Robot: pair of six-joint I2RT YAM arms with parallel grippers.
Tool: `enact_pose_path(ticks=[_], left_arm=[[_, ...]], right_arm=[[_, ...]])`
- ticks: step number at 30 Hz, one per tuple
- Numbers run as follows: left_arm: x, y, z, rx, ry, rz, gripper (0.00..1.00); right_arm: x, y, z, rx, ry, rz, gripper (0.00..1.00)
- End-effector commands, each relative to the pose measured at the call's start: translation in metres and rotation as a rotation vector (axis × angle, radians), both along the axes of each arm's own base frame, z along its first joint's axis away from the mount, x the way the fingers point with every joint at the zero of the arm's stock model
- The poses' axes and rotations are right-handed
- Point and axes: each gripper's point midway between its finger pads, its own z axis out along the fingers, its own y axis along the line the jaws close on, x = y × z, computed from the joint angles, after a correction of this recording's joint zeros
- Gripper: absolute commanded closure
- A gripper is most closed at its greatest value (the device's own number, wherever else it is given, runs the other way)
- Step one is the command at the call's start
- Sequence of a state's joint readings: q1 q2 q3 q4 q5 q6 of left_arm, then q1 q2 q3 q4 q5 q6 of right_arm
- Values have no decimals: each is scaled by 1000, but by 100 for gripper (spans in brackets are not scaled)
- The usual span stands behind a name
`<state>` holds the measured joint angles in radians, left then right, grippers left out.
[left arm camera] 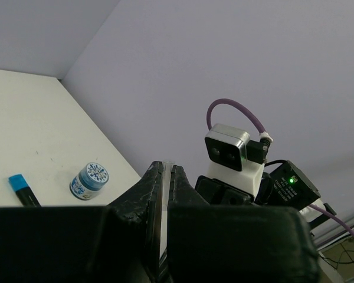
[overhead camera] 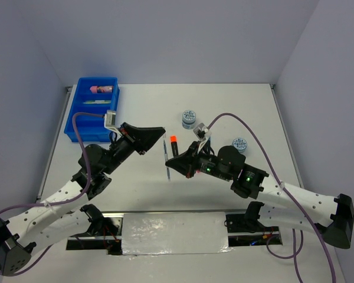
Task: Sort the stationery into containers
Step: Close the pen cap on the pen.
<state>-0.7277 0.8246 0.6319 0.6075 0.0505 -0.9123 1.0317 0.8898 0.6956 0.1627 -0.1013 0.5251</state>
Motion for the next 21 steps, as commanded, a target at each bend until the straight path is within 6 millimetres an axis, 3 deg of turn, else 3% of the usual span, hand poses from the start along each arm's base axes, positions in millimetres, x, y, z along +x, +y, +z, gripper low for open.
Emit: enact_pose_path(ticks=[1, 21], left_arm=[[-9, 1, 23, -52, -65, -33, 100], [-1, 3, 19, -17, -61, 13, 100]], right_arm=[[3, 1, 29, 41, -48, -15, 100], [-3, 1, 27, 38, -51, 13, 100]])
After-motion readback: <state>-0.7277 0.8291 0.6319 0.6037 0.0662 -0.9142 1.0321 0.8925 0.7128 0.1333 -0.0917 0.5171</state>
